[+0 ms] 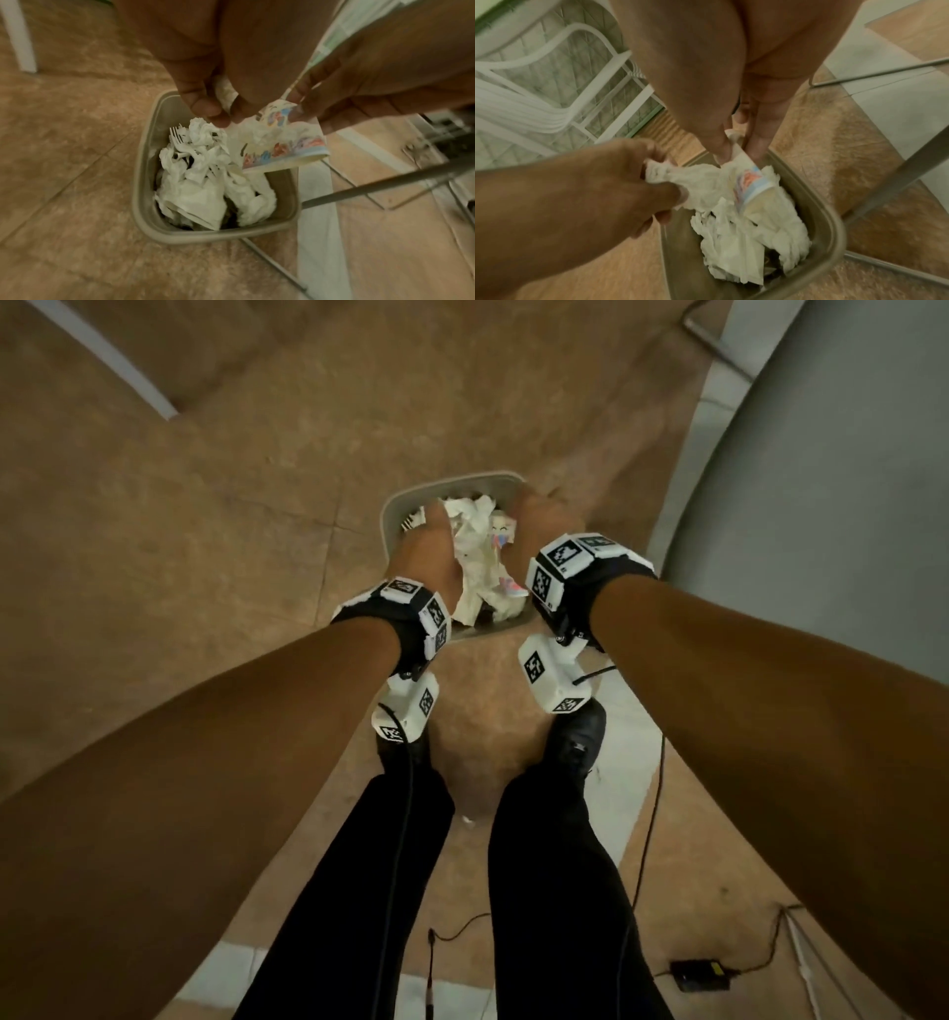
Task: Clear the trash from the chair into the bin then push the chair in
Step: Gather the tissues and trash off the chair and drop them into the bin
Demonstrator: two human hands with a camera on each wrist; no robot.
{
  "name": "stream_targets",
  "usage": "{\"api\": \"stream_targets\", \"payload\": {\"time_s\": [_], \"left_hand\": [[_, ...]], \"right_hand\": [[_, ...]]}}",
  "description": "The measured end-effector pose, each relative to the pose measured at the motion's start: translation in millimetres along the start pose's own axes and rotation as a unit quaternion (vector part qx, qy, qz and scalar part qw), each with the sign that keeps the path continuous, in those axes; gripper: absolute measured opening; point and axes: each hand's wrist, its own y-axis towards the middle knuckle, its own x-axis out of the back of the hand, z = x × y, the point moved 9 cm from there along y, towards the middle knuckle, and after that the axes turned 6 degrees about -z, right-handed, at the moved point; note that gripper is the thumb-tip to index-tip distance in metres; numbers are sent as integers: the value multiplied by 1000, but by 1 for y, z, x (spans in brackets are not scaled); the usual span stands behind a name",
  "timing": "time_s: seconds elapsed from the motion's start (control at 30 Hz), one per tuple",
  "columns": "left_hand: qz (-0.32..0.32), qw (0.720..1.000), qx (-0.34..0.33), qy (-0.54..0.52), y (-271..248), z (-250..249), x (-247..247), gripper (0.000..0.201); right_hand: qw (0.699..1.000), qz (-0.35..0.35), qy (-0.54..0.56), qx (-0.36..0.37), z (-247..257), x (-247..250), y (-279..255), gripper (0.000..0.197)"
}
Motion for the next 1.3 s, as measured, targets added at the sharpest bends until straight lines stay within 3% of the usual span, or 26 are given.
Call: {"api": "stream_targets", "payload": {"time_s": [0.1, 0.17, 0.37, 0.57, 0.73, 0.87, 1.03, 1.17, 1.3], "left_hand": [[7, 994, -76, 74, 20, -3, -14, 48], [28, 981, -140, 131, 35, -2, -32, 43], [130, 973, -147, 120, 52, 20, -83, 45], [119, 972, -136, 153, 43, 27, -70, 57], [105, 982, -93, 125, 26, 9, -27, 54], [79, 986, -75, 127, -6, -44, 20, 47], [52, 980, -125, 146, -33, -139, 54, 31], [26, 973, -178, 142, -52, -227, 50, 28], [13, 961, -256, 100, -87, -314, 18, 27]], "right_hand": [[1000, -21, 3, 13, 13, -23, 19, 42], [999, -34, -8, 22, 21, -39, 38, 37], [999, 15, -49, 4, 18, -87, 60, 30], [997, 76, -21, 16, 20, -102, 37, 54], [997, 80, 11, 12, 15, -50, 6, 64], [993, 35, 110, -7, -4, 21, -28, 40], [967, -51, 243, -55, -62, 113, -88, 30], [931, -114, 327, -114, -144, 155, -138, 30], [920, -197, 280, -191, -252, 181, -201, 30]]}}
